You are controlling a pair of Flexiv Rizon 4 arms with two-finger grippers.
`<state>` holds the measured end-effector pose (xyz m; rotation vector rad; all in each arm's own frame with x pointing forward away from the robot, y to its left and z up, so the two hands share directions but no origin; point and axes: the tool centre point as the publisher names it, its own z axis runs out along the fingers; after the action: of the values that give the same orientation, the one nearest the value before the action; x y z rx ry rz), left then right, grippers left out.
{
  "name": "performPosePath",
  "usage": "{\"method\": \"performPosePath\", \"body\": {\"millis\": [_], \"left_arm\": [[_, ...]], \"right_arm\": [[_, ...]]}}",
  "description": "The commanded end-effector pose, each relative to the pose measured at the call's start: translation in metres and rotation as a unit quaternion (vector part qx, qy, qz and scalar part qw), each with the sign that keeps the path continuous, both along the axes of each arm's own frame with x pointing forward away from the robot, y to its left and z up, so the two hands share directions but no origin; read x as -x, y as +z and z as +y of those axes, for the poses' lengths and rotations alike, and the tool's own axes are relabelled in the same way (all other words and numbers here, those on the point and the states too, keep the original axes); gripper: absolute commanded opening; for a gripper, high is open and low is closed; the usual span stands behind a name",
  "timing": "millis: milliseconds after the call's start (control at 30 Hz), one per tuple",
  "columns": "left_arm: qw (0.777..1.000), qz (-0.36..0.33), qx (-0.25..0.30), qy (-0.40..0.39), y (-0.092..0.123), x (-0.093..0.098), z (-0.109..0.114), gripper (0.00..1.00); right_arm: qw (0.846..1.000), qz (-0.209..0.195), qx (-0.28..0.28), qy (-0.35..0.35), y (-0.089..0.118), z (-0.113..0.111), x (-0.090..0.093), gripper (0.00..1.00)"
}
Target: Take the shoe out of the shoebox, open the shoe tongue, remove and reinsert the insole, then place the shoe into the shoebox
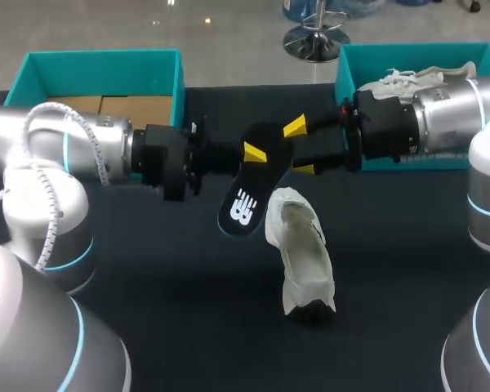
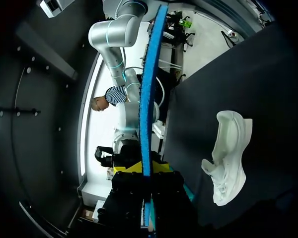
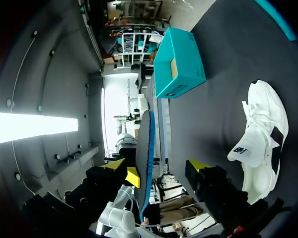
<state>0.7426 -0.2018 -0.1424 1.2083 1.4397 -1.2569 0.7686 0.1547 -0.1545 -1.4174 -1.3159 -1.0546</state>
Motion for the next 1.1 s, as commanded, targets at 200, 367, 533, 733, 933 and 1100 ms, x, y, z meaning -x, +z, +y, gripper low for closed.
{"method": "performPosePath", "body": {"millis": [200, 367, 533, 733, 933, 1100], "left_arm": [[1.0, 0.007, -0.003, -0.009, -0.006, 0.009, 0.014, 0.0], [1.0, 0.017, -0.005, -0.012, -0.008, 0.012, 0.021, 0.0], [1.0, 0.02, -0.005, -0.021, -0.008, 0.017, 0.032, 0.0], [0.999, 0.026, -0.014, -0.031, -0.011, 0.021, 0.036, 0.0], [0.998, 0.041, -0.003, -0.042, -0.01, 0.025, 0.035, 0.0], [0.998, 0.044, -0.003, -0.049, -0.009, 0.028, 0.035, 0.0]], "right_arm": [[0.999, -0.002, 0.009, -0.038, 0.01, -0.022, 0.003, 1.0], [0.998, -0.001, 0.024, -0.06, 0.012, -0.035, 0.001, 1.0], [0.996, -0.009, 0.049, -0.079, 0.012, -0.05, -0.003, 1.0], [0.994, -0.02, 0.066, -0.085, 0.014, -0.059, -0.008, 1.0], [0.99, -0.028, 0.097, -0.095, 0.018, -0.066, -0.01, 1.0], [0.988, -0.031, 0.112, -0.105, 0.02, -0.077, -0.009, 1.0]]}}
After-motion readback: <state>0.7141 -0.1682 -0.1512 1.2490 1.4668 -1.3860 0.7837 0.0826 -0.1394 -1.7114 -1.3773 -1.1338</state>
